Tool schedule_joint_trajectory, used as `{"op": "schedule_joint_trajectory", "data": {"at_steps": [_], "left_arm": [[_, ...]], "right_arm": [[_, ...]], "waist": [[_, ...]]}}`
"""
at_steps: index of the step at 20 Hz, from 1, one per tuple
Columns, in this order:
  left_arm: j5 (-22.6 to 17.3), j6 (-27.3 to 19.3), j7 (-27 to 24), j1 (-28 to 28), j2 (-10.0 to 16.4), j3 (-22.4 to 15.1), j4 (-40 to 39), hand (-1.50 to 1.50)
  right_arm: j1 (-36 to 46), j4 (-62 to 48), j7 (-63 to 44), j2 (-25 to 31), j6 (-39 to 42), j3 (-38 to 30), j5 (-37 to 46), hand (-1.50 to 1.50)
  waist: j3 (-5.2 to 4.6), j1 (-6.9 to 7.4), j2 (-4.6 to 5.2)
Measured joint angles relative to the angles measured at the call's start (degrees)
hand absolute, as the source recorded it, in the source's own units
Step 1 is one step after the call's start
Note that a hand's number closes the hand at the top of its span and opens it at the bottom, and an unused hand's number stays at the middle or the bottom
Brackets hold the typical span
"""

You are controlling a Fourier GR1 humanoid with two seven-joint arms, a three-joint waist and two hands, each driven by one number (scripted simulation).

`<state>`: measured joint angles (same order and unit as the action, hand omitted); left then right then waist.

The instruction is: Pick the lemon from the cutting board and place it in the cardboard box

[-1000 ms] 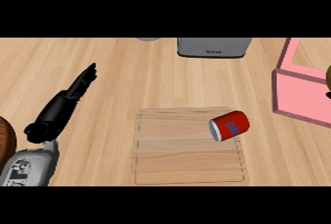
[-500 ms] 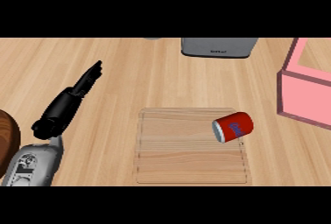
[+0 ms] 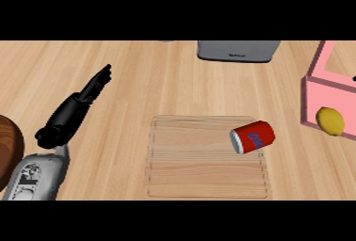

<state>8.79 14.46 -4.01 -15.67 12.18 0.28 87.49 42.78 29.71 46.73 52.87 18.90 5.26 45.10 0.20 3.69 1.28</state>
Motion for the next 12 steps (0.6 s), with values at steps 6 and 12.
{"op": "schedule_joint_trajectory", "data": {"at_steps": [6, 12], "left_arm": [[0.2, -0.4, 0.2, 0.1, -0.2, 0.2, -0.3, 0.0], [0.2, -0.4, -0.2, 0.6, -0.1, 0.3, -0.1, 0.0]], "right_arm": [[3.3, -5.3, 4.5, -3.1, 0.8, -5.8, -8.6, -1.5], [6.7, -13.4, -1.8, -6.4, 8.5, -16.8, -23.1, -1.5]], "waist": [[0.1, -0.7, -0.26], [0.14, -0.91, -0.34]]}}
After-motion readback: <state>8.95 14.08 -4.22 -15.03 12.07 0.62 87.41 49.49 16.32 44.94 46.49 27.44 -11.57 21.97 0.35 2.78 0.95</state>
